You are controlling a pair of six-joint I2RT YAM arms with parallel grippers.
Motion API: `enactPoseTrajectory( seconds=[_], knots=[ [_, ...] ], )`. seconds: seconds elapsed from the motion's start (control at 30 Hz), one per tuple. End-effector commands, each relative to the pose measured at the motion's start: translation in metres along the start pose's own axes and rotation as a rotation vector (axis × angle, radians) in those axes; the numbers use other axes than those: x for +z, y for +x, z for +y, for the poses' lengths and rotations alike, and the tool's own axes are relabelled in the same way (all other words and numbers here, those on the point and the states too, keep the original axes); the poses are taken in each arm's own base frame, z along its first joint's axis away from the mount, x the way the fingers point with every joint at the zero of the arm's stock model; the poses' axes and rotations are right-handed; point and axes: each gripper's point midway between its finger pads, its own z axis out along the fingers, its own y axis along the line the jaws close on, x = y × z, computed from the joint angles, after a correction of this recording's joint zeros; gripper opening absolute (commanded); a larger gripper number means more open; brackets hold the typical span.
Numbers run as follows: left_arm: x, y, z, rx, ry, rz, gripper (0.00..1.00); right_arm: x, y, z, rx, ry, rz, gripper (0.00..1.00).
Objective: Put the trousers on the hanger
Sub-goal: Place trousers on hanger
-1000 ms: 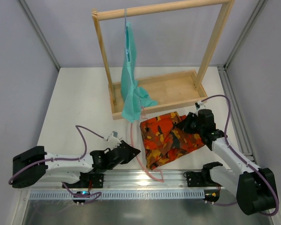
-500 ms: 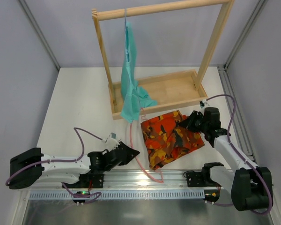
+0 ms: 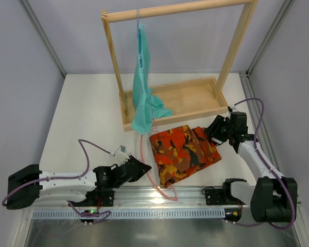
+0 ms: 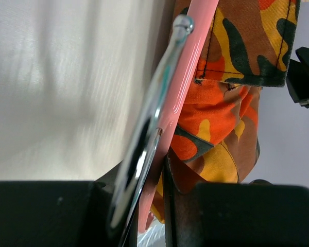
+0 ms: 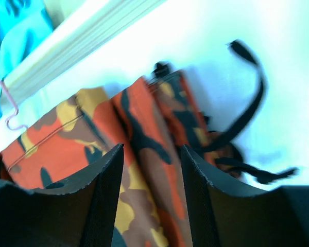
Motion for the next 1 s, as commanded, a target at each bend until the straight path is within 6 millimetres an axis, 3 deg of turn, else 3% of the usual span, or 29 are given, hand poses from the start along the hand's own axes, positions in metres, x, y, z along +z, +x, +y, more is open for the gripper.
enactPoseTrajectory(
  seconds=[0.0, 0.2, 0.27, 0.37, 0.4, 0.47, 0.53, 0.67, 0.77, 0.8, 0.87, 0.97],
  knots=[
    [-0.012, -0.014, 0.072, 0.134, -0.227, -0.023, 0.00, -0.017, -0.012, -0.003, -0.010, 0.057, -0.021, 0.52],
    [-0.011, -0.011, 0.065, 0.146, -0.206, -0.011, 0.00, -0.055, -0.004, 0.054, -0.092, -0.191, 0.012, 0.56],
    [-0.008, -0.005, 0.062, 0.142, -0.195, 0.009, 0.00, -0.065, 0.009, 0.080, -0.120, -0.282, 0.033, 0.54],
    [-0.001, 0.004, 0.061, 0.151, -0.198, 0.034, 0.00, -0.082, 0.045, 0.121, -0.177, -0.442, 0.094, 0.53],
    [0.002, 0.006, 0.066, 0.171, -0.219, 0.039, 0.00, -0.086, 0.078, 0.135, -0.217, -0.512, 0.179, 0.53],
    [0.005, 0.010, 0.059, 0.176, -0.213, 0.050, 0.00, -0.096, 0.099, 0.159, -0.201, -0.627, 0.224, 0.52],
    [0.008, 0.014, 0.061, 0.188, -0.227, 0.061, 0.00, -0.100, 0.141, 0.166, -0.218, -0.684, 0.320, 0.52],
    [0.012, 0.019, 0.059, 0.184, -0.223, 0.072, 0.00, -0.100, 0.185, 0.178, -0.198, -0.776, 0.387, 0.52],
    [0.012, 0.019, 0.062, 0.185, -0.237, 0.074, 0.00, -0.085, 0.221, 0.152, -0.190, -0.703, 0.441, 0.50],
    [0.011, 0.018, 0.064, 0.187, -0.247, 0.074, 0.00, -0.072, 0.231, 0.129, -0.150, -0.624, 0.447, 0.49],
    [0.010, 0.017, 0.067, 0.181, -0.254, 0.071, 0.00, -0.063, 0.238, 0.104, -0.118, -0.526, 0.441, 0.44],
    [0.009, 0.016, 0.070, 0.177, -0.259, 0.069, 0.00, -0.061, 0.224, 0.084, -0.115, -0.426, 0.352, 0.41]
  ],
)
